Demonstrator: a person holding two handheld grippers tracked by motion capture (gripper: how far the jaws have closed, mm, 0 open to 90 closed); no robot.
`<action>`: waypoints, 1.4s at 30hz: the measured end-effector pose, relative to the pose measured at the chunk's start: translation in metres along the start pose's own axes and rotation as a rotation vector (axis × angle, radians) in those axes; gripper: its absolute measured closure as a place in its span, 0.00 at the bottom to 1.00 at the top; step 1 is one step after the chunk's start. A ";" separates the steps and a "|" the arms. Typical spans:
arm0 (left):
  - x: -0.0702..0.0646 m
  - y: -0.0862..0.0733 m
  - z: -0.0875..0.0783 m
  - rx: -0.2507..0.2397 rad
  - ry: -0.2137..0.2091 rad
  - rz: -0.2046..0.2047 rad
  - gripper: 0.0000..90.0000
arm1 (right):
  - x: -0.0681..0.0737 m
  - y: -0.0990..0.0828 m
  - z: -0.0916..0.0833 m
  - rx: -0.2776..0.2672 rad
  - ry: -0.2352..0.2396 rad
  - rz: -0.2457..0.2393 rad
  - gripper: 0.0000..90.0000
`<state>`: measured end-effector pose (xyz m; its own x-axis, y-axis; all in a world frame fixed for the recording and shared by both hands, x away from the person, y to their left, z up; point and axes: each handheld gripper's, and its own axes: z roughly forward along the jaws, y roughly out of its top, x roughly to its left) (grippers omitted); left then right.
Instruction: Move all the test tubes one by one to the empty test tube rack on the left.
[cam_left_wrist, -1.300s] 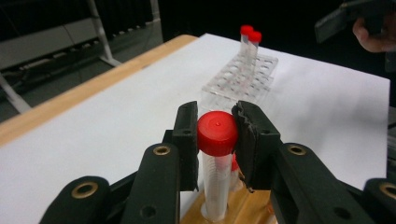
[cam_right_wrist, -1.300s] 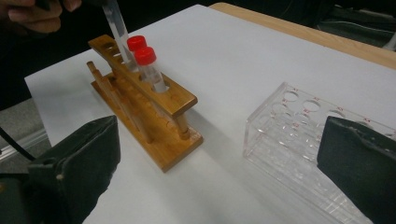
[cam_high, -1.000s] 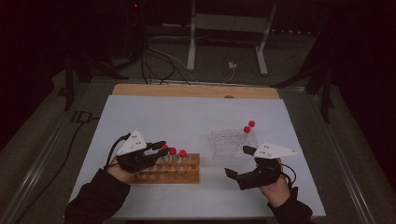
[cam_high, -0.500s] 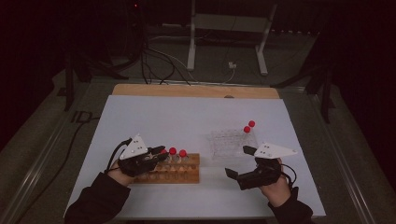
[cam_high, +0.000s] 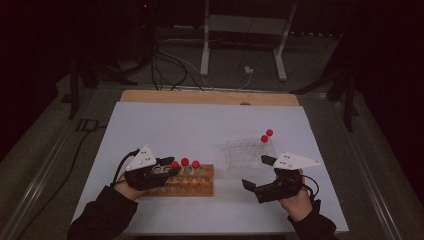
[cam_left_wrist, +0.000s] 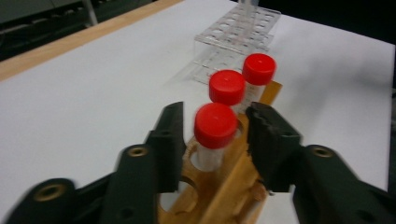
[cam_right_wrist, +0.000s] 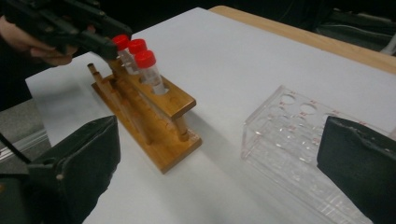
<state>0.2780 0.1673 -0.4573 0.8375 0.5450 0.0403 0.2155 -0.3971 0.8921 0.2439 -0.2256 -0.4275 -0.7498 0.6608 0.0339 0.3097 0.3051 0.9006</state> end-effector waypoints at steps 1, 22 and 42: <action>-0.002 0.000 -0.002 -0.004 0.008 0.007 0.59 | -0.001 0.000 -0.001 -0.002 0.001 0.002 0.00; -0.006 -0.012 -0.035 -0.111 -0.039 -0.008 0.00 | -0.046 -0.014 0.000 0.008 -0.200 0.064 0.00; -0.006 -0.016 -0.035 -0.101 -0.053 0.005 0.00 | -0.088 -0.026 0.040 0.097 -0.345 0.129 0.48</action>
<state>0.2521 0.1961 -0.4563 0.8642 0.5026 0.0237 0.1618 -0.3222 0.9327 0.3249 -0.2642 -0.4713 -0.4654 0.8849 -0.0187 0.4546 0.2572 0.8528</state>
